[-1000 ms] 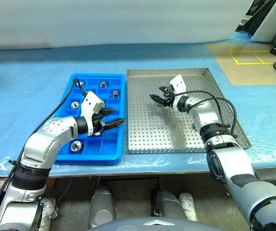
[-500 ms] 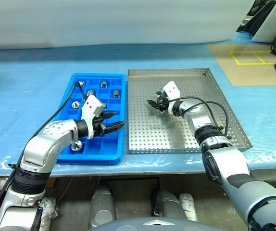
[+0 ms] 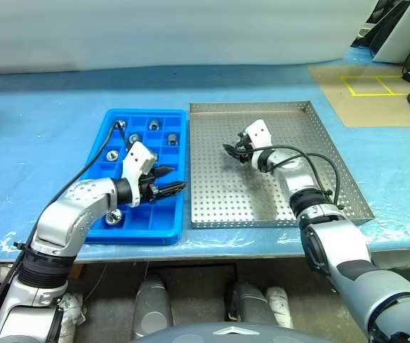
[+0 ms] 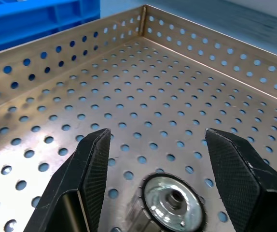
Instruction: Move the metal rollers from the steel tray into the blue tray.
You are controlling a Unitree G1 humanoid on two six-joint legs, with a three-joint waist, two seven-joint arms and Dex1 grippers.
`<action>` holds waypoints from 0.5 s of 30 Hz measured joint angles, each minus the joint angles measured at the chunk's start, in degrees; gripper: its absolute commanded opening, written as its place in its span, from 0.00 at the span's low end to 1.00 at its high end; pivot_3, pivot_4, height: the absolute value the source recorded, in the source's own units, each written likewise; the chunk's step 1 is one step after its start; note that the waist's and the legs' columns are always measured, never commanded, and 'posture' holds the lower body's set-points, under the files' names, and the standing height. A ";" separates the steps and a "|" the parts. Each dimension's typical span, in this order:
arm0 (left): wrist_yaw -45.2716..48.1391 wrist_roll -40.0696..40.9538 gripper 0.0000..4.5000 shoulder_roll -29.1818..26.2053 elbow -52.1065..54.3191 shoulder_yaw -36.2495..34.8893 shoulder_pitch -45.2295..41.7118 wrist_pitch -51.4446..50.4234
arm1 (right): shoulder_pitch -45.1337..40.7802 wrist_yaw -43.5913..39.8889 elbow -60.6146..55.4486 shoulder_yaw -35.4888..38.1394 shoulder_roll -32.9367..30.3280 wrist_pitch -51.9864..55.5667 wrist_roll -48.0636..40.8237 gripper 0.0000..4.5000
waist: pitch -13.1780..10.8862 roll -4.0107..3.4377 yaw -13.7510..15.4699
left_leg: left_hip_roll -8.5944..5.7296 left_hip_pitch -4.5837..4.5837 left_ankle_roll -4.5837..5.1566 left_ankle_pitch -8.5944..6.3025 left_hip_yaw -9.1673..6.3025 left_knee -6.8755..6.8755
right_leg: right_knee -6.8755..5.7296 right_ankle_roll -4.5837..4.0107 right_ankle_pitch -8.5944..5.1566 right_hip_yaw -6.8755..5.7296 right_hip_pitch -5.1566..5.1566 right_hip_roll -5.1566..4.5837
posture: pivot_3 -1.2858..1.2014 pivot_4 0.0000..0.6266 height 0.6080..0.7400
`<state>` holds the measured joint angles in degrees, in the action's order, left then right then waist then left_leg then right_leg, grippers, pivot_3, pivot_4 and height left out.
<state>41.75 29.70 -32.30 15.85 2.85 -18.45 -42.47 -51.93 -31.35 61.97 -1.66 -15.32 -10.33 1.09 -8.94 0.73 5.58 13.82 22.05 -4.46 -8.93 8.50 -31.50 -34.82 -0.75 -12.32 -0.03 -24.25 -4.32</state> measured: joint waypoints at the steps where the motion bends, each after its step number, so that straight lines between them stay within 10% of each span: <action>1: 0.02 -0.04 0.74 0.01 -0.07 0.03 0.00 0.01 | 0.01 0.29 0.23 0.00 -0.01 -0.12 0.10 0.73 | 0.00 0.00 -0.03 | 0.00 0.00 0.00 0.00 0.00 0.00 | 0.00 0.00 0.00 0.00 0.00 0.00 | 0.56 0.24 1.00; 15: 0.35 -0.83 0.74 0.80 -0.25 1.24 0.14 0.23 | -0.23 -1.46 1.32 6.41 1.88 11.64 -6.10 0.73 | 0.00 0.00 -0.06 | 0.00 -0.02 0.02 -0.01 0.01 0.00 | 0.00 0.00 0.00 -0.01 0.01 0.00 | 0.56 0.24 1.00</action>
<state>42.10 28.87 -31.50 15.60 4.09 -18.31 -42.23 -52.17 -32.81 63.30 4.76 -13.44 1.31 -5.00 -8.94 0.73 5.52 13.82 22.03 -4.43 -8.95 8.51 -31.50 -34.83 -0.75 -12.32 -0.04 -24.23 -4.32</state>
